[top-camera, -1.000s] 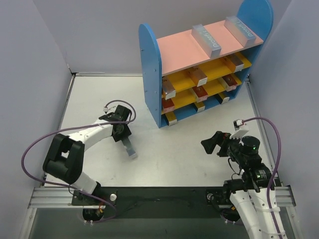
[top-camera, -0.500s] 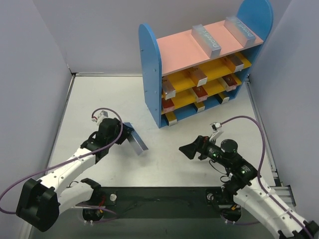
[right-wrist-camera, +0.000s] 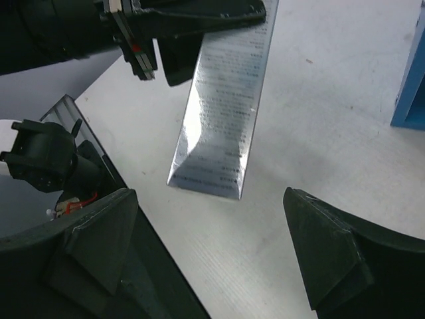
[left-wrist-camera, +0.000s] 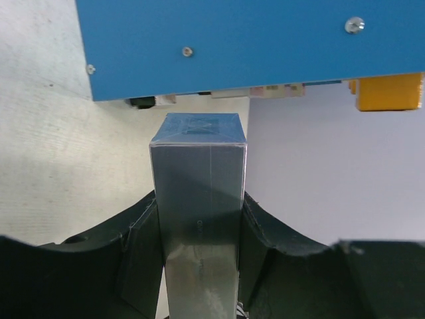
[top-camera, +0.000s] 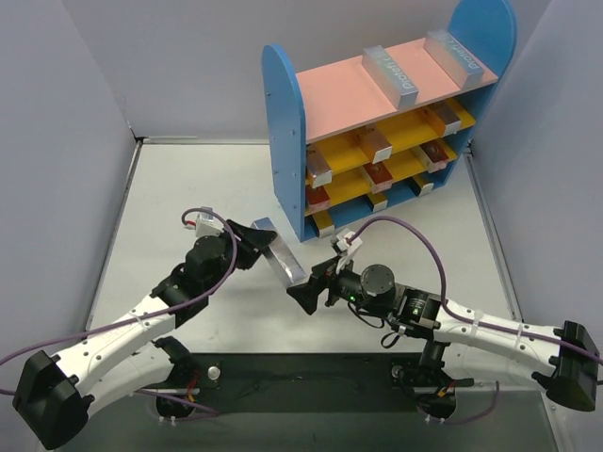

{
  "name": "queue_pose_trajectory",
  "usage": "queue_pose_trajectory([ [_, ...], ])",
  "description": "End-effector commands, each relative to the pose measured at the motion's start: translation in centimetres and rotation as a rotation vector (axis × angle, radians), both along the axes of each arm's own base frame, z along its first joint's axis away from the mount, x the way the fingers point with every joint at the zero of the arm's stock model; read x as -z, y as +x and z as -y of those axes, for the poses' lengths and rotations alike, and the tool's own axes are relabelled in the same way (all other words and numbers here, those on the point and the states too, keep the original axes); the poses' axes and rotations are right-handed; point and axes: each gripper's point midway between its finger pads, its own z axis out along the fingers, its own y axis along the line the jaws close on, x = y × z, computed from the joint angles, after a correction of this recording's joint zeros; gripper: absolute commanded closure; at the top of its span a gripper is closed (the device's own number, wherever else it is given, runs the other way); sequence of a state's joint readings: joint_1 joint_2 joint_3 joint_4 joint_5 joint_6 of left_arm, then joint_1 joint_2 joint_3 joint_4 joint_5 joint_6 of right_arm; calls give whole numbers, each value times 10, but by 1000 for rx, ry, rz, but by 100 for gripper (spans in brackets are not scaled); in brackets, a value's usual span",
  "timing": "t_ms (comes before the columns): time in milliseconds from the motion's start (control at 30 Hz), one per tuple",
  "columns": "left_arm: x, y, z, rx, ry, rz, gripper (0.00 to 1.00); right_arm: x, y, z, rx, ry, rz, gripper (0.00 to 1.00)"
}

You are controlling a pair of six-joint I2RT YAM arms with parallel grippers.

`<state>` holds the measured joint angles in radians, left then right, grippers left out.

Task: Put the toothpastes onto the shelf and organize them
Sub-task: Pick up the toothpaste from the center of the board.

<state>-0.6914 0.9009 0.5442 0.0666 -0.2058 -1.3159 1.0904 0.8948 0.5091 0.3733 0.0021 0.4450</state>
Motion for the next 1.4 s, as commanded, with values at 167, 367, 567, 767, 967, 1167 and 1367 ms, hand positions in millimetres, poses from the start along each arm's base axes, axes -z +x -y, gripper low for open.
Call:
queue_pose_trajectory([
  [167,-59,-2,1,-39,-152,144,62,-51,21,-20,57,15,226,3],
  [367,-64,-4,1,-25,-149,161,62,-46,22,-21,56,-5,219,5],
  [567,-69,-7,8,8,-159,175,62,-48,23,-25,51,-9,228,7],
  [767,-73,-12,16,31,-170,183,61,-46,27,-28,59,-22,234,9],
  [967,-74,-16,23,41,-172,189,61,-47,33,-30,81,-28,243,17],
  [1167,-72,-18,23,38,-144,203,58,-51,32,-27,87,-18,245,47],
  [1367,-68,-17,18,42,-50,274,31,-57,29,-23,89,15,211,79],
])
